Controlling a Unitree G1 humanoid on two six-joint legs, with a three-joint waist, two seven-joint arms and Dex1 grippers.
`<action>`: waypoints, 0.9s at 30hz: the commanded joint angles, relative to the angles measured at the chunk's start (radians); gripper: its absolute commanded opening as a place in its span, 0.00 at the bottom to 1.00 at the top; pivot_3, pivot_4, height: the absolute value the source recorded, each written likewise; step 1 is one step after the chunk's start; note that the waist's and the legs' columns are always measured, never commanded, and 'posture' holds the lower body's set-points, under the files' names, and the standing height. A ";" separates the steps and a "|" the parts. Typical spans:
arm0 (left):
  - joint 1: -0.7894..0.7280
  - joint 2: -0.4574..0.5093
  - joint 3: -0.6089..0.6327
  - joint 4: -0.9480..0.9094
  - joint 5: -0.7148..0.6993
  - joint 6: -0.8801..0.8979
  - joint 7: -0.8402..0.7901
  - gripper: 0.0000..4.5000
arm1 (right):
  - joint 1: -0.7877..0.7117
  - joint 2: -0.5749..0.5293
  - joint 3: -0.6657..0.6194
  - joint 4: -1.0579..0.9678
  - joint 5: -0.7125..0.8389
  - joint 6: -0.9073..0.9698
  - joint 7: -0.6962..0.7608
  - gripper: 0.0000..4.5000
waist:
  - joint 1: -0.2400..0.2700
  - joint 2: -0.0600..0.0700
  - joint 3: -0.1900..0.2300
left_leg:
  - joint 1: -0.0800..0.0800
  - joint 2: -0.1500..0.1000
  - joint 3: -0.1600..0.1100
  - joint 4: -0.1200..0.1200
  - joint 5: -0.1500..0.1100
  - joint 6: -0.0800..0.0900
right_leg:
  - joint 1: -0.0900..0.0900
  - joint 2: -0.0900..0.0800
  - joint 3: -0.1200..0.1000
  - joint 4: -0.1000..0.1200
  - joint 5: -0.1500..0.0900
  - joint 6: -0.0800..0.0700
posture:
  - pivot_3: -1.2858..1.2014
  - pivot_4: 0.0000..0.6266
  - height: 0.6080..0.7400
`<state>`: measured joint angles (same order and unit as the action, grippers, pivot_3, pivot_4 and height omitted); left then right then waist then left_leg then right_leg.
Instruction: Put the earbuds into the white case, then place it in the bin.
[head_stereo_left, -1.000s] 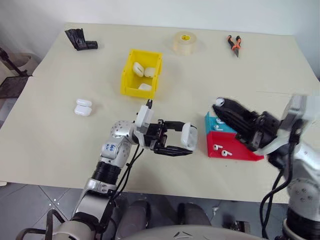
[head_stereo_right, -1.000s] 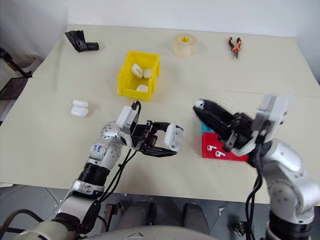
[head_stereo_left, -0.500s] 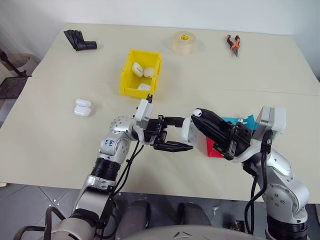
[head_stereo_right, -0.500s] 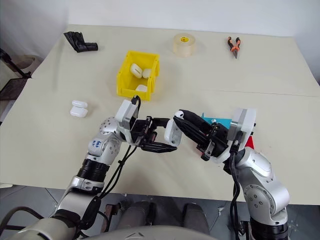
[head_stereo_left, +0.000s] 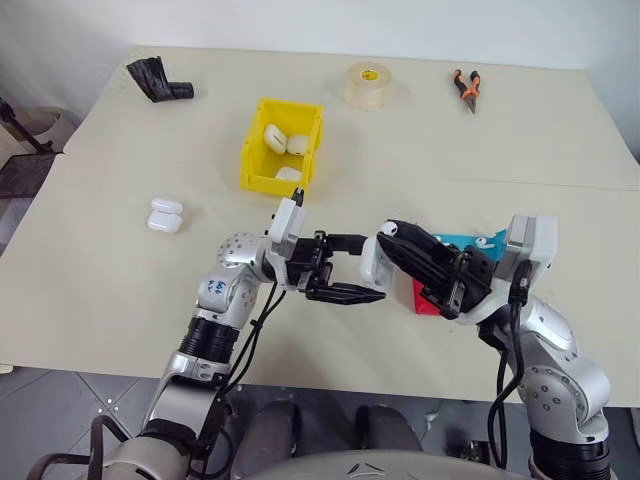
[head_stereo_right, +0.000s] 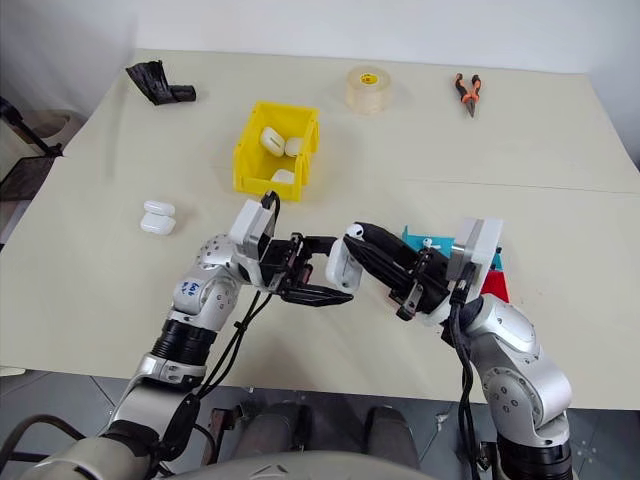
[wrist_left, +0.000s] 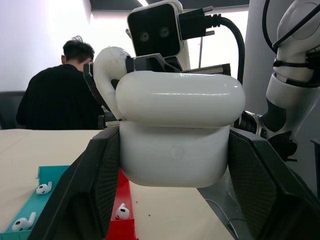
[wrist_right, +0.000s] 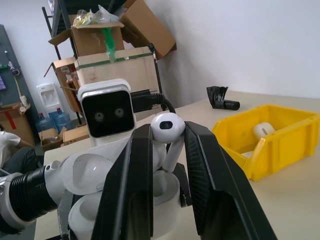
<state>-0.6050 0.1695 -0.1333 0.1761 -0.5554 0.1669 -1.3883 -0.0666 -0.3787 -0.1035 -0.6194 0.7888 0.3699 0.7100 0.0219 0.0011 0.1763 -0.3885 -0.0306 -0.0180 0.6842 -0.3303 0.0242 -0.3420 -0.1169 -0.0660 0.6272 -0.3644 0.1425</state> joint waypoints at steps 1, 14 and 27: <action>-0.003 -0.009 0.019 -0.035 -0.029 -0.001 0.009 0.62 | 0.017 -0.019 0.003 -0.001 0.009 -0.013 0.029 0.12 | 0.000 0.000 0.000 | 0.000 0.000 0.000 0.000 0.000 0.000 | 0.000 0.000 0.000 0.000 0.000 0.000 | 0.52 0.24 1.00; 0.002 -0.012 0.019 -0.048 -0.035 0.003 0.012 0.62 | 0.051 -0.052 0.015 0.069 -0.061 -0.091 0.087 0.12 | 0.000 0.000 0.000 | 0.000 0.000 0.000 0.000 0.000 0.000 | 0.000 0.000 0.000 0.000 0.000 0.000 | 0.52 0.24 1.00; 0.000 -0.007 0.011 -0.055 -0.041 0.012 -0.009 0.62 | 0.037 -0.059 0.061 0.152 -0.145 -0.197 0.127 0.12 | 0.000 0.000 0.000 | 0.000 0.000 0.000 0.000 0.000 0.000 | 0.000 0.000 0.000 0.000 0.000 0.000 | 0.52 0.24 1.00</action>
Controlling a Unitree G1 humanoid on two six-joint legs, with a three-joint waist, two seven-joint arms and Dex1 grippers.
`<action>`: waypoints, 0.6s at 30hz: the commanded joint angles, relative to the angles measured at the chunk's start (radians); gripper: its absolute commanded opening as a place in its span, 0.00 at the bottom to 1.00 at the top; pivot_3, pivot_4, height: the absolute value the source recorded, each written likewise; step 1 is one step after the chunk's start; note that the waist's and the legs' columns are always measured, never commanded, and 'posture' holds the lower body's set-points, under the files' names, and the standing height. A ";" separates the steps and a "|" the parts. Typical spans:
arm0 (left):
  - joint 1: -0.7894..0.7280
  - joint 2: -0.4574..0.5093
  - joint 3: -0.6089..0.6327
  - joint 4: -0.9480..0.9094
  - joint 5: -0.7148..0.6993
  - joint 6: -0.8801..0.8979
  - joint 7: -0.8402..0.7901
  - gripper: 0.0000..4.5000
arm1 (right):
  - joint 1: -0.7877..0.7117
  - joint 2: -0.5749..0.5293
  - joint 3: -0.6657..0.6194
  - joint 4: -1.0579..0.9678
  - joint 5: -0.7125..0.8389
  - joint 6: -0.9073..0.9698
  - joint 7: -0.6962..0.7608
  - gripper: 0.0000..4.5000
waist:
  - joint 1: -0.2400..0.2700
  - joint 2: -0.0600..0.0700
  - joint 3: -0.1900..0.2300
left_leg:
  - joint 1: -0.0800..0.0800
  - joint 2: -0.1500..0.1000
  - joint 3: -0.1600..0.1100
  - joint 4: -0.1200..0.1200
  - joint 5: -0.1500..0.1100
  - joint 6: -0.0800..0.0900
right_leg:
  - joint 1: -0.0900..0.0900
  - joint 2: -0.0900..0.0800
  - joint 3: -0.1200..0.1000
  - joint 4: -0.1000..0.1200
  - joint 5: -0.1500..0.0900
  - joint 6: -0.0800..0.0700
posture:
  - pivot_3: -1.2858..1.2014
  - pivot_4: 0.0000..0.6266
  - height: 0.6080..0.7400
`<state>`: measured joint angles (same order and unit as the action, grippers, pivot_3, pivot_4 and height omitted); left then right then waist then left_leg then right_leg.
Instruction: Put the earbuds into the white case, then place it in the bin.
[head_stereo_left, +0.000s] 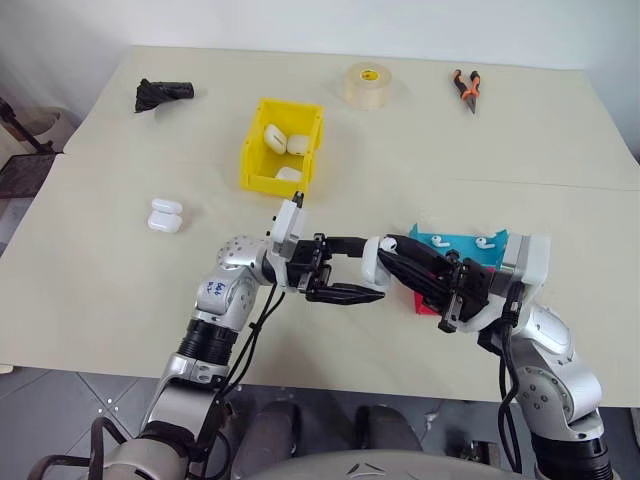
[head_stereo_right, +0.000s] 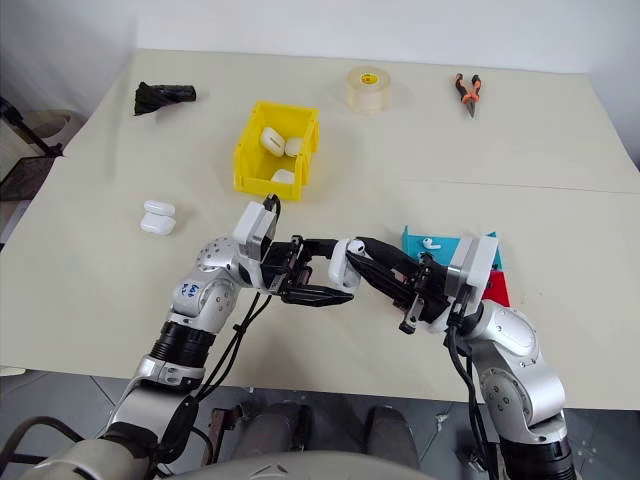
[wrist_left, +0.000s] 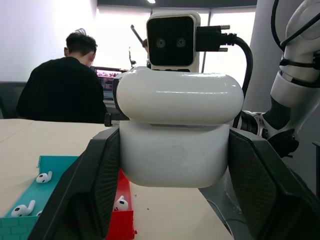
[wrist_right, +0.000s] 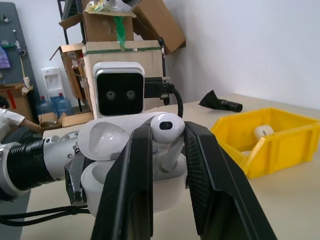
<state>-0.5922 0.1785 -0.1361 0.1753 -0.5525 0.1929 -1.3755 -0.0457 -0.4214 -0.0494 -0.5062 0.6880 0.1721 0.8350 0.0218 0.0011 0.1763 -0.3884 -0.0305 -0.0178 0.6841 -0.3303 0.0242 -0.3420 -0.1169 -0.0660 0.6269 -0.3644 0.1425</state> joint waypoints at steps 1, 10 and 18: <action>-0.013 -0.017 0.014 -0.054 -0.044 -0.015 -0.023 0.62 | 0.015 -0.016 0.011 0.040 -0.041 0.002 0.005 0.12 | 0.000 0.000 0.000 | 0.000 0.000 0.000 0.000 0.000 0.000 | 0.000 0.000 0.000 0.000 0.000 0.000 | 0.52 0.24 1.00; -0.023 -0.030 0.011 -0.047 -0.040 -0.026 -0.023 0.62 | 0.004 -0.044 0.013 0.041 0.042 0.117 -0.007 0.28 | 0.001 0.000 0.000 | 0.000 0.000 0.000 0.000 0.000 0.000 | 0.000 0.000 0.000 0.000 0.000 0.000 | 0.52 0.24 1.00; -0.026 -0.043 0.014 -0.040 -0.034 -0.041 -0.021 0.62 | -0.013 -0.061 -0.010 0.028 0.044 0.100 0.006 0.82 | 0.001 0.000 0.000 | 0.000 0.000 0.000 0.000 0.000 0.000 | 0.000 0.000 0.000 0.000 0.000 0.000 | 0.52 0.24 1.00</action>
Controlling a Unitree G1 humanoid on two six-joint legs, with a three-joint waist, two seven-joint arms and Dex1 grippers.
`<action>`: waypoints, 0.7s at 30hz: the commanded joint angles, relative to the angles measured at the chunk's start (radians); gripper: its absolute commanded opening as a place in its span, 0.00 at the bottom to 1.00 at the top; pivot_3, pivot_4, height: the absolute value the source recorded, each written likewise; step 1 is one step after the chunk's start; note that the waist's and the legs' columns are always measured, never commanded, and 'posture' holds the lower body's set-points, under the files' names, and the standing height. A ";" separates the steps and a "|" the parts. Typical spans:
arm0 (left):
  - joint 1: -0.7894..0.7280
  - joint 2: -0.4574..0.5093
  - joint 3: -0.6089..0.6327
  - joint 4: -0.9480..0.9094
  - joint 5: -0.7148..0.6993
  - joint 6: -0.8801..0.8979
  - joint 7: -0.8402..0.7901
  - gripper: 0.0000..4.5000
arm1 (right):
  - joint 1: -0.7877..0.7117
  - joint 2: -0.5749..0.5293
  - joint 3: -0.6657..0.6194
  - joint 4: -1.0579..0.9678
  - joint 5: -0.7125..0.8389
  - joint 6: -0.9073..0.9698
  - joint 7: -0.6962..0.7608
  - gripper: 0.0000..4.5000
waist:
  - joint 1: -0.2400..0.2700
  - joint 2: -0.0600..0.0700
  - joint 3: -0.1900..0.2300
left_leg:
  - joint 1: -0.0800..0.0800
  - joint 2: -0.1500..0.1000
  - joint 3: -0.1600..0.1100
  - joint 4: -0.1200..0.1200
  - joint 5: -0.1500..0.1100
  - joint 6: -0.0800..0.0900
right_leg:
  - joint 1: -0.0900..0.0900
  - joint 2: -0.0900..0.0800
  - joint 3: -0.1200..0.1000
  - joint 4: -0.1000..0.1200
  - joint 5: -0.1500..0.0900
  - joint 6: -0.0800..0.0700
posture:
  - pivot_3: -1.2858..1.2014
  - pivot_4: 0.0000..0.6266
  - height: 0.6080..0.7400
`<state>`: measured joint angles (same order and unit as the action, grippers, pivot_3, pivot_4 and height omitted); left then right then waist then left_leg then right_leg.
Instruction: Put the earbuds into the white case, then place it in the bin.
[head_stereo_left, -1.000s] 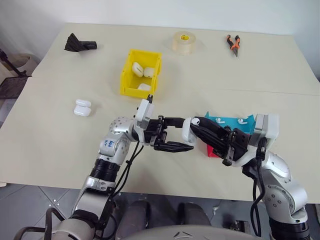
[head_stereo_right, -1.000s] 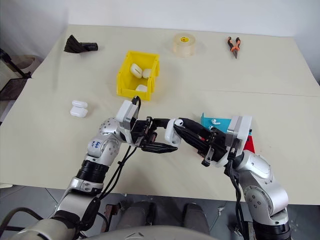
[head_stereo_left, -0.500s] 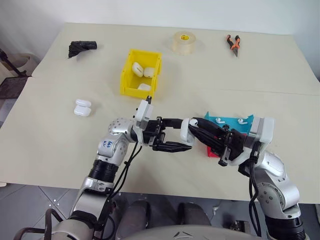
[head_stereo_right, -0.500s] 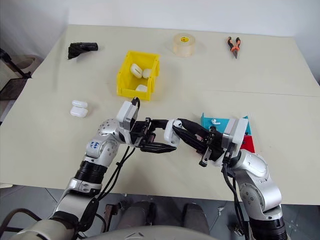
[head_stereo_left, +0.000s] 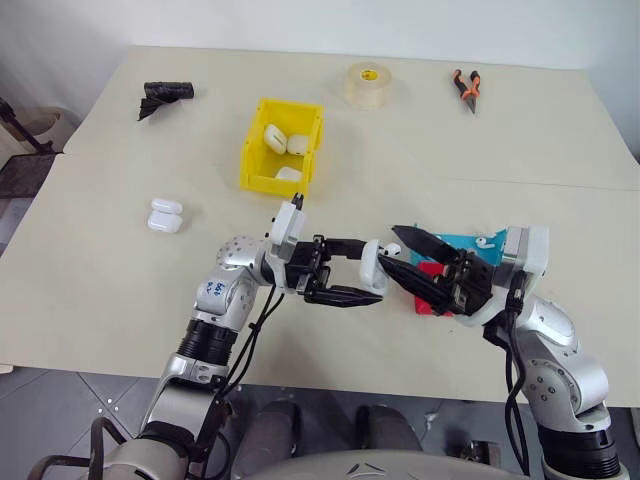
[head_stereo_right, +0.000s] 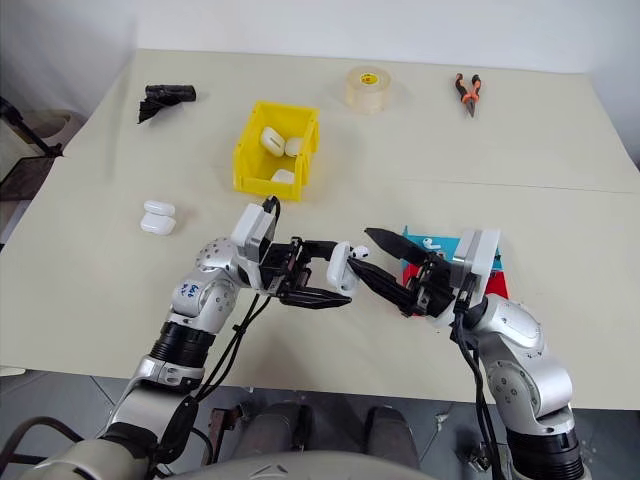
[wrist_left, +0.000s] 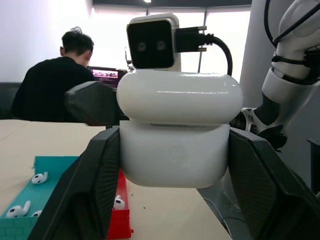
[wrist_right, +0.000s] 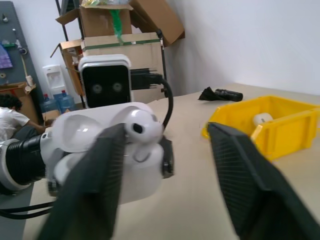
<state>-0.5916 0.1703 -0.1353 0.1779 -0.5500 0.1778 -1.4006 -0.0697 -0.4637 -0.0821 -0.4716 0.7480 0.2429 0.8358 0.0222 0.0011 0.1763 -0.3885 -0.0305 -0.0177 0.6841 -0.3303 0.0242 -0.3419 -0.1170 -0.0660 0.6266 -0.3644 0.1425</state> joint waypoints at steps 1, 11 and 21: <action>-0.025 -0.036 0.014 -0.042 -0.037 -0.027 0.004 0.62 | 0.008 -0.023 0.017 -0.010 -0.010 0.034 0.005 0.89 | 0.001 0.000 0.000 | 0.000 0.000 0.000 0.000 0.000 0.000 | 0.000 0.000 0.000 0.000 0.000 0.000 | 0.52 0.24 1.00; -0.015 -0.048 0.019 -0.043 -0.035 -0.037 0.010 0.62 | -0.022 -0.044 -0.015 -0.021 0.024 0.055 0.005 0.99 | 0.001 0.000 0.000 | 0.000 0.000 0.000 0.000 0.000 0.000 | 0.000 0.000 0.000 0.000 0.000 0.000 | 0.52 0.24 1.00; -0.001 -0.048 0.023 -0.050 -0.031 -0.036 0.011 0.62 | -0.072 -0.145 -0.054 -0.082 0.145 0.164 0.048 0.99 | 0.001 0.000 0.000 | 0.000 0.000 0.000 0.000 0.000 0.000 | 0.000 0.000 0.000 -0.001 0.000 0.000 | 0.52 0.24 1.00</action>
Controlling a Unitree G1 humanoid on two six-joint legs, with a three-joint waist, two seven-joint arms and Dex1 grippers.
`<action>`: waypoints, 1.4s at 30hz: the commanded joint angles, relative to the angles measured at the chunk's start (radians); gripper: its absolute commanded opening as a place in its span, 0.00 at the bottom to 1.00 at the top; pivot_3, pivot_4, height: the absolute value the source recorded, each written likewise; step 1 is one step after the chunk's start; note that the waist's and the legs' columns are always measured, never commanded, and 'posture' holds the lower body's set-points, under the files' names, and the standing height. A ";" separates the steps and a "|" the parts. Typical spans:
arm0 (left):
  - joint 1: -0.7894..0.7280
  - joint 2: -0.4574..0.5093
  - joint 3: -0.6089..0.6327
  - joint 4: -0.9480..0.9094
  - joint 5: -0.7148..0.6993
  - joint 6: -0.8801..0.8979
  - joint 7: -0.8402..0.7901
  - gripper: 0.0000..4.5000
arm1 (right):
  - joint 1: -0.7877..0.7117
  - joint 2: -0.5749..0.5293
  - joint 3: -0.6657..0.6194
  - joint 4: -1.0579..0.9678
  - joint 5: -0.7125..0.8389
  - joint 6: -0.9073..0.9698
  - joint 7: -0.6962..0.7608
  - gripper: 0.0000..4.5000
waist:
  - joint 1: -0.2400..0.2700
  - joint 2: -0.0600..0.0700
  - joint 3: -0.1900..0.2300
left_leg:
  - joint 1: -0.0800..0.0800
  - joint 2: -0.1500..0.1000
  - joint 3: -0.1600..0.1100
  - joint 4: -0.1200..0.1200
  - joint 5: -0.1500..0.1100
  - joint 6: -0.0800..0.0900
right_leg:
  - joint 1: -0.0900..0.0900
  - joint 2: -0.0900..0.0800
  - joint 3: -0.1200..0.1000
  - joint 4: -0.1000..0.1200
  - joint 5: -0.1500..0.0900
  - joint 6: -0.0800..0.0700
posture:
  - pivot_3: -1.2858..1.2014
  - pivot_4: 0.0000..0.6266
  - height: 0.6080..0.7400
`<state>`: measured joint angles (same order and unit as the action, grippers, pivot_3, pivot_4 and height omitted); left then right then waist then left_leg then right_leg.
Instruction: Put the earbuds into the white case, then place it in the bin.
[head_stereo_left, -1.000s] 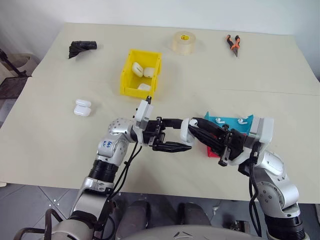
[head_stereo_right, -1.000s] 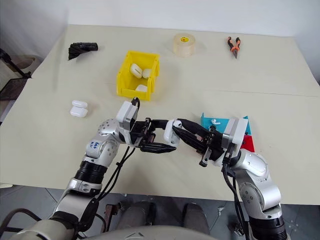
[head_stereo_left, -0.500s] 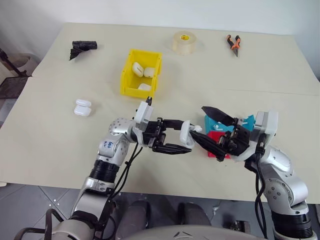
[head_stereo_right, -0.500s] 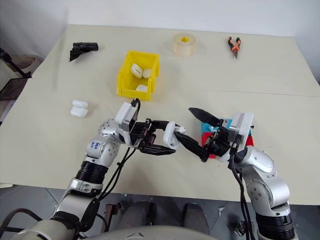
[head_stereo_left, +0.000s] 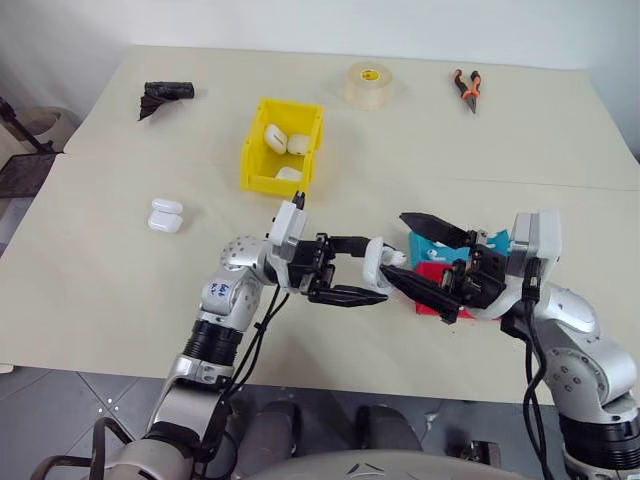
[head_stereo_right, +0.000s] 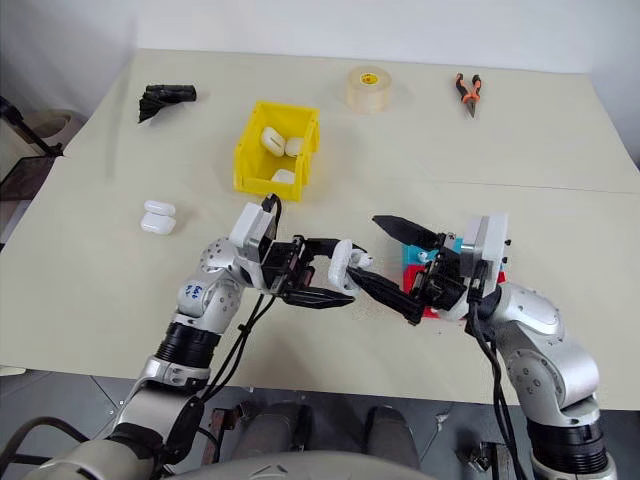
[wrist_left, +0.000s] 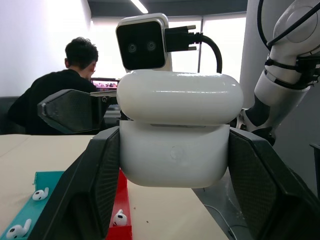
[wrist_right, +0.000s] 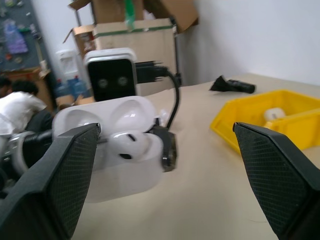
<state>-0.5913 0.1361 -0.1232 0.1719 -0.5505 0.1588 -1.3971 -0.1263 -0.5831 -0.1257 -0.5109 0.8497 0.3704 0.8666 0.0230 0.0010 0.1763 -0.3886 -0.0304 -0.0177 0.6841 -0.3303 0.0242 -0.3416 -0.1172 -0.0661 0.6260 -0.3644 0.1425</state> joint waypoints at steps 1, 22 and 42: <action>-0.001 -0.015 0.011 -0.044 -0.030 -0.017 0.007 0.62 | -0.022 -0.030 -0.014 -0.043 0.054 0.045 0.016 0.99 | 0.000 0.000 0.000 | 0.000 0.000 0.000 0.000 0.000 0.000 | 0.000 0.000 0.000 0.000 0.000 0.000 | 0.52 0.24 1.00; 0.019 0.003 0.007 -0.040 -0.010 -0.033 0.021 0.62 | 0.086 -0.142 -0.213 -0.079 0.106 0.105 -0.004 0.69 | 0.001 0.000 0.000 | 0.000 0.000 0.000 0.000 0.000 0.000 | 0.000 0.000 0.000 -0.001 0.000 0.000 | 0.52 0.24 1.00; 0.002 0.003 -0.012 -0.002 0.026 -0.066 0.040 0.62 | 0.086 -0.120 -0.101 -0.180 0.126 0.144 -0.061 0.01 | 0.002 0.000 0.000 | 0.000 0.000 0.000 0.000 0.000 0.000 | 0.001 0.000 0.000 -0.002 0.000 0.000 | 0.52 0.24 1.00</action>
<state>-0.5766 0.1407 -0.1359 0.1745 -0.5233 0.1078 -1.3592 -0.0265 -0.7126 -0.2348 -0.6592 0.9713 0.5197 0.8181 0.0246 0.0010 0.1764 -0.3888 -0.0303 -0.0178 0.6839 -0.3302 0.0246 -0.3407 -0.1174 -0.0666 0.6244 -0.3644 0.1425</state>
